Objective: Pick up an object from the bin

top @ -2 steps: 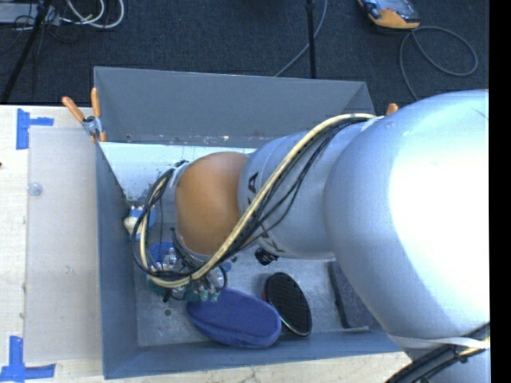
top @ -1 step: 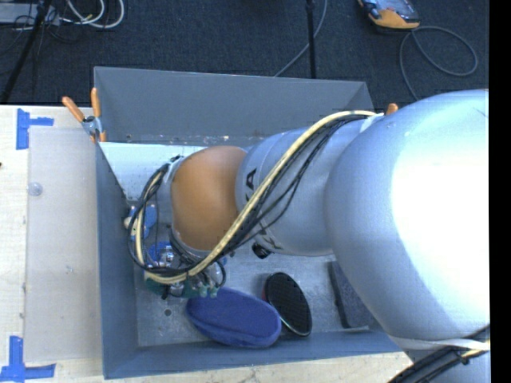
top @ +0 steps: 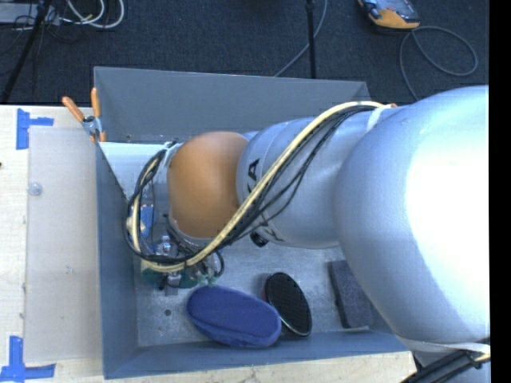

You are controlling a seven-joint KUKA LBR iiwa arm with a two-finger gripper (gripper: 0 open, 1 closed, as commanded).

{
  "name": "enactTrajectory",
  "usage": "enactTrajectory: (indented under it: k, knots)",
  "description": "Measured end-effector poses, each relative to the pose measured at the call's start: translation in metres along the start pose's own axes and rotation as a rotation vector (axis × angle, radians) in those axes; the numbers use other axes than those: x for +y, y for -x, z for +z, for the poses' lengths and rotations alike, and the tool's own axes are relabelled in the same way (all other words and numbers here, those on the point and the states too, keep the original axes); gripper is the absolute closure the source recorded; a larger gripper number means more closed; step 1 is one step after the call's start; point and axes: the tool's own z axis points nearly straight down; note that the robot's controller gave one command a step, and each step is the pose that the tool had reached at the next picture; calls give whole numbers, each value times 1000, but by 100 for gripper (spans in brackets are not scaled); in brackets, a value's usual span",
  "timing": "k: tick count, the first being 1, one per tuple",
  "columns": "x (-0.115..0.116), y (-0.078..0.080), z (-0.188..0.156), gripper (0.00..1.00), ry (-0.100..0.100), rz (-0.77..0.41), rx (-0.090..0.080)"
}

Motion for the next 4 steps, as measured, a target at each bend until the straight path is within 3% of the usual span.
enactTrajectory:
  k: [1, 2, 3, 4]
  knots:
    - [2, 5, -16, 100, 0, 7, -2]
    - [2, 30, -59, 100, -2, -140, 6]
    - [-4, 39, -56, 100, 2, -222, -19]
    - [-6, 34, -29, 0, -1, -171, -2]
